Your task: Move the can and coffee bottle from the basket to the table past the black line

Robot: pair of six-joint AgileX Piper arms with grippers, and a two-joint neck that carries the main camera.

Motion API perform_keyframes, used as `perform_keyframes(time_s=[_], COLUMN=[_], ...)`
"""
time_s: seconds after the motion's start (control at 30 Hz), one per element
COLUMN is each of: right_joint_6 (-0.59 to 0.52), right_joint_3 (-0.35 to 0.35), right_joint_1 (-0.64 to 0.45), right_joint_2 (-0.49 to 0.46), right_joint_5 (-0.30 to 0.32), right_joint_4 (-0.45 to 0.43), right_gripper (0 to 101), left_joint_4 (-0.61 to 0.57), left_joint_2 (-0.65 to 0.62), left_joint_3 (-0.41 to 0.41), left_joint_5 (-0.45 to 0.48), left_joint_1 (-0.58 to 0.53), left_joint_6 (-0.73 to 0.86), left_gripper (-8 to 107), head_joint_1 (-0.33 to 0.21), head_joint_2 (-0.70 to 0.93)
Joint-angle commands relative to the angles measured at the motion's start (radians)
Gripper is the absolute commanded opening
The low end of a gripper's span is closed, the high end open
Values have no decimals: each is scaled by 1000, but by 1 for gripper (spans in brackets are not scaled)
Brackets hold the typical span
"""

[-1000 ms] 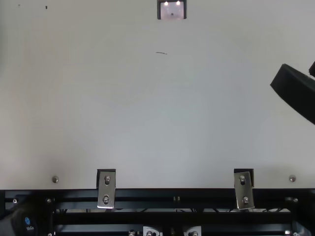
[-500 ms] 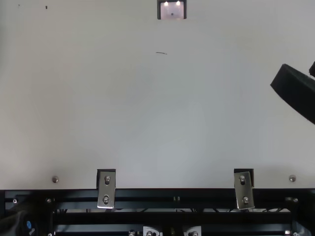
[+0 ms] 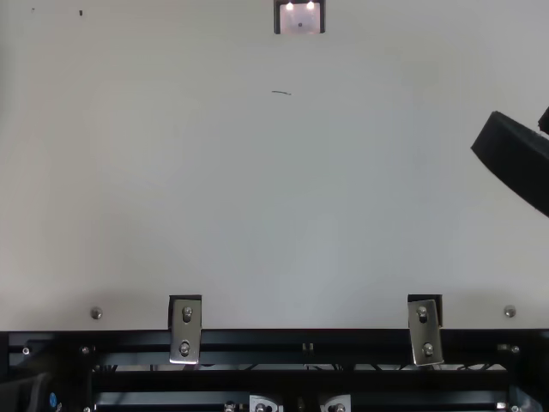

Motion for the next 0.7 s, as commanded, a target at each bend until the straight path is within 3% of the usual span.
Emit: perform_keyframes(time_s=[0.0,0.47,0.67], right_joint_6=[0,0,0], right_joint_3=[0,0,0], right_joint_1=[0,0,0], right_joint_2=[0,0,0], right_joint_5=[0,0,0], right_joint_4=[0,0,0], right_gripper=[101,101,101], left_joint_4=[-39,-36,-121], left_joint_2=[-30,-45,-41], left_joint_3=[8,9,-8], left_joint_5=[15,19,112], left_joint_1=[-19,-35,-9], left_joint_6=[-6,-19,-161], left_gripper=[10,10,10], head_joint_1=[-30,-30,-30], head_joint_2=[14,14,14])
